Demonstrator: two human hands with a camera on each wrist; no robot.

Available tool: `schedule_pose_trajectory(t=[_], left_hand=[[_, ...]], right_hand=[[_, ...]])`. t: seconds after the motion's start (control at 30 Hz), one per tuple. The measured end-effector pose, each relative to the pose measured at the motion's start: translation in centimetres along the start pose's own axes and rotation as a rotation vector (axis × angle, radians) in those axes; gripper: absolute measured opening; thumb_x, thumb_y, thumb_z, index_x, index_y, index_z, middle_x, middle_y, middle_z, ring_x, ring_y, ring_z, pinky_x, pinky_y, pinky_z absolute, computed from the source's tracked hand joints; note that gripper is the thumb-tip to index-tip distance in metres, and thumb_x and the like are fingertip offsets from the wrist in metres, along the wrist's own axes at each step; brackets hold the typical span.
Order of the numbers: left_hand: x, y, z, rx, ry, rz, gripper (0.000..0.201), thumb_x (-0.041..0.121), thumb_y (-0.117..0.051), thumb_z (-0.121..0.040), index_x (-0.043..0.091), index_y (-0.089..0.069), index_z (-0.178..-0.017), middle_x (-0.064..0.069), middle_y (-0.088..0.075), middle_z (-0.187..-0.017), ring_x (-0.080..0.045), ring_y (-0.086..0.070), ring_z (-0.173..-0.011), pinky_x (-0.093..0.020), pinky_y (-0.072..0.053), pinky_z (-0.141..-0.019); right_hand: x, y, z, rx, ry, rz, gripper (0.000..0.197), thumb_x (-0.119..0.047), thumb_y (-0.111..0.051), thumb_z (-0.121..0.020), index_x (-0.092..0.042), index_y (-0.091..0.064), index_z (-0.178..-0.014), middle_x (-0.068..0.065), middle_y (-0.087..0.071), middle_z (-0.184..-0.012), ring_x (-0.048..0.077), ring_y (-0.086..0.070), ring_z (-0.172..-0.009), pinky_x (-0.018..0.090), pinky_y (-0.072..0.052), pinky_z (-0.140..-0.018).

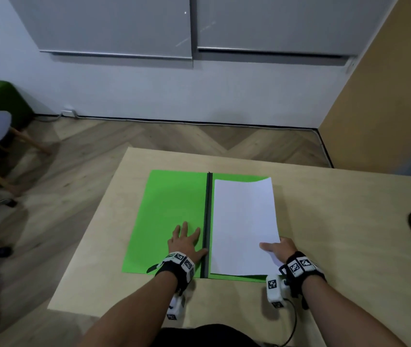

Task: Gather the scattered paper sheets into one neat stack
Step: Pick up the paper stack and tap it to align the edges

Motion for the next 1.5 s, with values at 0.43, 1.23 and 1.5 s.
schedule_pose_trajectory(t=[0.43, 1.23, 1.5], left_hand=[[-1.6, 0.9, -0.6, 0.099, 0.032, 0.109, 0.063, 0.064, -0.057, -0.085, 0.041, -0.045, -0.142, -0.001, -0.024, -0.161, -0.029, -0.021, -0.147, -0.050, -0.026, -0.118], [-4.6, 0.9, -1.1, 0.030, 0.202, 0.129, 0.102, 0.069, -0.071, -0.070, 0.033, -0.023, -0.153, -0.003, -0.006, -0.165, -0.032, -0.007, -0.150, -0.055, -0.027, -0.117], [-8.1, 2.8, -0.4, 0.095, 0.382, 0.197, 0.105, 0.070, -0.074, -0.066, 0.025, -0.030, -0.150, -0.007, -0.024, -0.158, -0.032, -0.023, -0.144, -0.055, -0.036, -0.111]], right_hand=[[-1.3, -0.7, 0.0, -0.031, 0.041, 0.047, 0.036, -0.020, -0.086, -0.072, -0.004, -0.070, -0.100, 0.006, -0.071, -0.104, 0.025, -0.067, -0.096, 0.039, -0.052, -0.093], [-0.4, -2.6, -0.8, -0.092, 0.059, -0.061, 0.029, -0.008, -0.082, -0.076, -0.003, -0.068, -0.101, 0.007, -0.069, -0.107, 0.023, -0.065, -0.094, 0.032, -0.048, -0.087], [-2.2, -2.0, 0.2, -0.046, 0.090, 0.165, 0.040, -0.018, -0.077, -0.083, -0.006, -0.063, -0.119, 0.006, -0.066, -0.110, 0.019, -0.058, -0.094, 0.027, -0.044, -0.085]])
Point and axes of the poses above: each hand's wrist, its own z-axis away from the middle knuckle, its own y-axis out of the back of the hand, x = y × z, the point moved 1 cm from there along -z, towards the middle knuckle
